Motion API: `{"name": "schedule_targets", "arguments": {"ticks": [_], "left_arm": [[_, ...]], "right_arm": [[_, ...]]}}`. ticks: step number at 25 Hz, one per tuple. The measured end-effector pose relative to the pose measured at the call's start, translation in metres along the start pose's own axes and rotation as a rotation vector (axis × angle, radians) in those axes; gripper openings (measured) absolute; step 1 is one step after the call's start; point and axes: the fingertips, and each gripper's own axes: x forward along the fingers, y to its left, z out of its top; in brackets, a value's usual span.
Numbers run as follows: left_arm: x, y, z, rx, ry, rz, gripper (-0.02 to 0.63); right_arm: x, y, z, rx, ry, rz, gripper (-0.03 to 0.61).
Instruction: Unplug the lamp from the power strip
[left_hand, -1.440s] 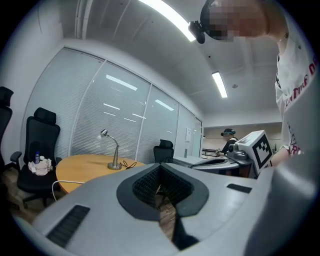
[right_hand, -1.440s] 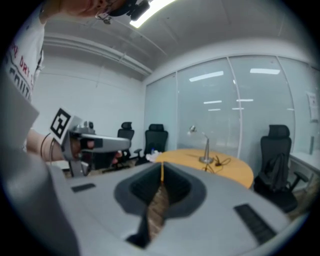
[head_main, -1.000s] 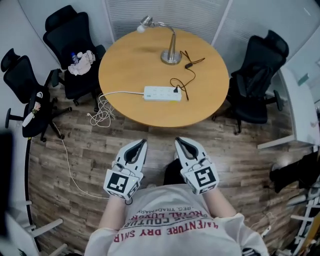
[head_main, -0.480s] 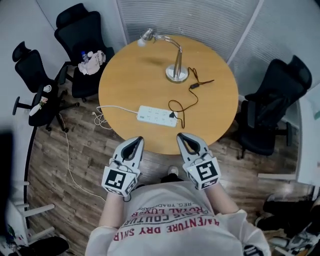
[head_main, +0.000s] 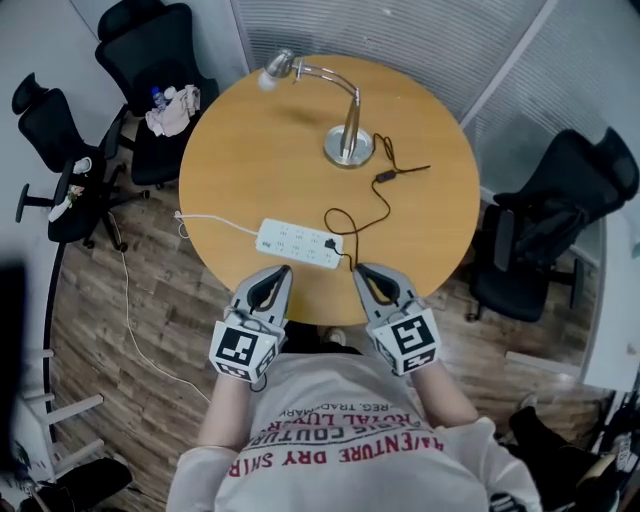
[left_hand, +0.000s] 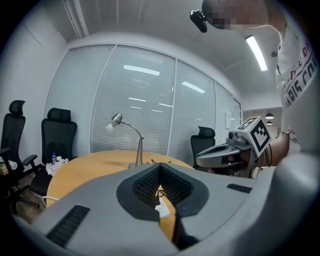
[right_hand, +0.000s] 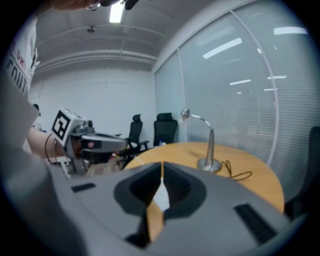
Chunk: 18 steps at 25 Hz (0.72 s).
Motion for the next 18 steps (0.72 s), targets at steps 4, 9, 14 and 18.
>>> {"name": "schedule_targets", "arguments": {"ticks": [4,9,14,18], "left_arm": [[0.031,0.016,-0.012,0.008,0.04,-0.039,0.028],[0.07,0.038,-0.041,0.031,0.114,-0.1,0.028],[0.103,0.052,-0.1,0.104,0.255,-0.175,0.028],[0.12,0.05,-0.147,0.156,0.369,-0.251,0.028]], "right_arm": [[0.021,-0.013,-0.009,0.02,0.058,-0.011,0.031],[0.05,-0.022,-0.022,0.02,0.143,0.003,0.031],[0.079,-0.017,-0.044,0.004,0.232,0.02,0.031],[0.093,-0.016,-0.06,0.0,0.303,0.021,0.031]]}}
